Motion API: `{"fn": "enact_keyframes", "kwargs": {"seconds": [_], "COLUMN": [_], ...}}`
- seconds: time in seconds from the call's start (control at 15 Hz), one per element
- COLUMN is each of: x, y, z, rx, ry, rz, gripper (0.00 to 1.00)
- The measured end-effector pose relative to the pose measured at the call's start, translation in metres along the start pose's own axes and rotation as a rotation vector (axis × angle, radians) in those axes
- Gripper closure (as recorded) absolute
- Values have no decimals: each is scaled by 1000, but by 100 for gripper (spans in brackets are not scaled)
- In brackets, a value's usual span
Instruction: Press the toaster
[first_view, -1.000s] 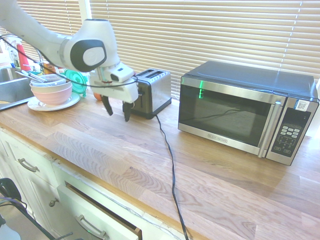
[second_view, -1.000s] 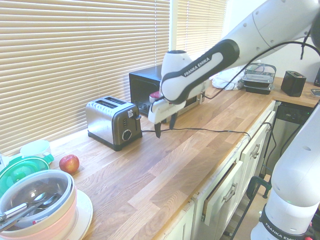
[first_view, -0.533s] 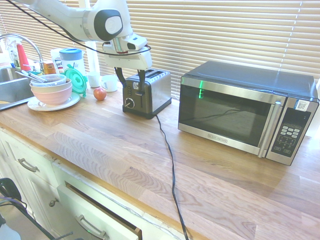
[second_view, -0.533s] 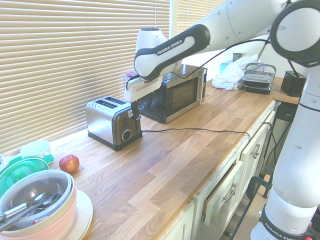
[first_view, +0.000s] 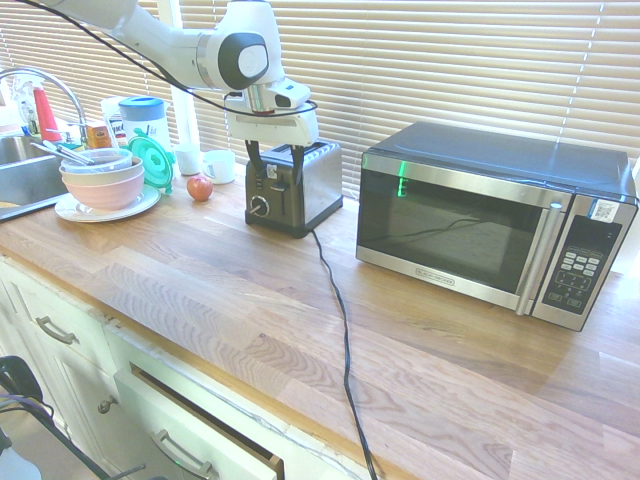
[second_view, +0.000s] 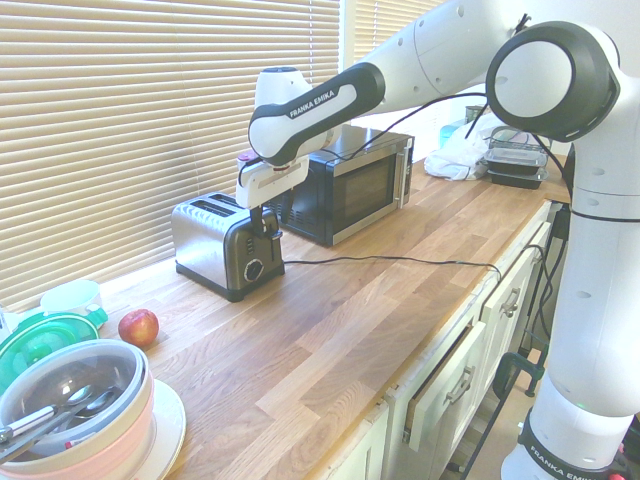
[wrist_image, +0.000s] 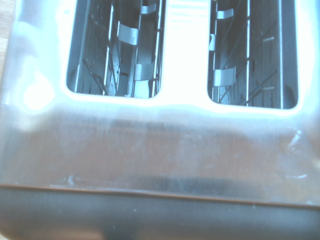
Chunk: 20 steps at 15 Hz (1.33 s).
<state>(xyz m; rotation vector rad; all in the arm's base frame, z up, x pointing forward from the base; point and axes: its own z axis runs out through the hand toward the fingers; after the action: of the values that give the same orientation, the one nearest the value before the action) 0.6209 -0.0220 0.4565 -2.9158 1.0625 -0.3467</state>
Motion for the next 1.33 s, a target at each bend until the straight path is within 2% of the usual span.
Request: {"fn": "enact_keyframes", "kwargs": {"seconds": [1.07, 1.33], "x": [-1, 7], "y": [0, 19], "z": [-7, -5], "rx": [38, 79], "ry": [-13, -4], "rz": [5, 1], "gripper": [100, 100]}}
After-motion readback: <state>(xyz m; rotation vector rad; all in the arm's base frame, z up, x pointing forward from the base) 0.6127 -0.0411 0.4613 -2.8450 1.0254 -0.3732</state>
